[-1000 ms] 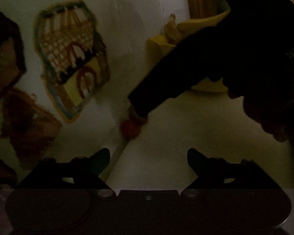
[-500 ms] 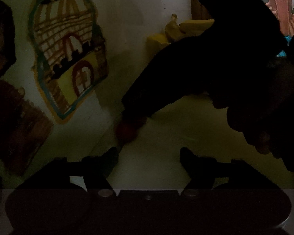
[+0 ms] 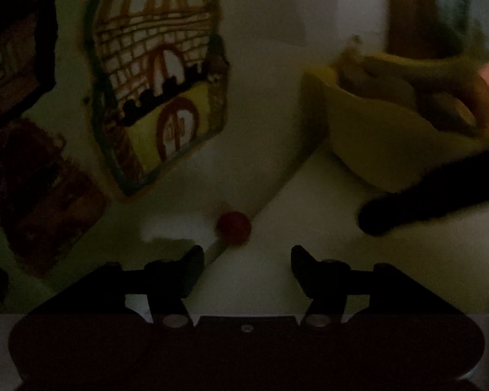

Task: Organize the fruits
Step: 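Close the right tool on a small brown fruit while the left tool grasps a small red fruit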

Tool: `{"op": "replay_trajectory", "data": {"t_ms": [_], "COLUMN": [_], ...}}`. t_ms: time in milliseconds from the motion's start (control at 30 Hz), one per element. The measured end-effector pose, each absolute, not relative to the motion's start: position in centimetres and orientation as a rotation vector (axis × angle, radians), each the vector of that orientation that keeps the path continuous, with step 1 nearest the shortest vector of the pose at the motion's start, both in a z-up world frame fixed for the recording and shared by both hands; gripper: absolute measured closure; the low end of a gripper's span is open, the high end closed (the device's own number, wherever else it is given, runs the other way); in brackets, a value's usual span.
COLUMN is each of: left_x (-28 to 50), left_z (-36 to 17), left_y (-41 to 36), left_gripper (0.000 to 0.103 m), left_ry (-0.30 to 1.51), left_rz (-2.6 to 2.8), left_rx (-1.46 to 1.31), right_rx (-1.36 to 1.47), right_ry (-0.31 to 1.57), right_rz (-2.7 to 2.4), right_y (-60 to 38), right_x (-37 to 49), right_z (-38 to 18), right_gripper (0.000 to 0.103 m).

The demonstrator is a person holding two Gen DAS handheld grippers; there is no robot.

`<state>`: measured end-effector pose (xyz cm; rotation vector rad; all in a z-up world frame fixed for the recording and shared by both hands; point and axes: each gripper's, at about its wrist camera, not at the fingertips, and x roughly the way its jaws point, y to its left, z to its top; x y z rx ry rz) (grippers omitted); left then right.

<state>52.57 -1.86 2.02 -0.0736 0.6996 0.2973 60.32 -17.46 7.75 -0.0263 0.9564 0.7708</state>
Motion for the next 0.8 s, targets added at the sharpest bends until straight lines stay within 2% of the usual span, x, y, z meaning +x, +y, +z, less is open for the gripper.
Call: {"op": "replay_trajectory", "data": {"t_ms": [400, 600, 800], "left_x": [56.8, 57.2, 57.4], "left_z": [1.8, 2.1, 2.5], "left_y": [-3.3, -3.5, -3.2], "left_gripper": [0.04, 0.048, 0.066], "left_ry": [0.758, 0.77, 0.744], "left_rz": [0.446, 0.509, 0.583], "left_rx": [-0.186, -0.204, -0.266], "right_rx": [0.028, 0.042, 0.037], "right_ry": [0.956, 0.951, 0.965], "right_rz": [0.75, 0.741, 0.744], "right_y": [-20.7, -21.1, -21.5], "right_x": [58.1, 57.8, 57.6], "right_z": [6.6, 5.8, 6.0], "right_gripper": [0.072, 0.072, 0.072]}}
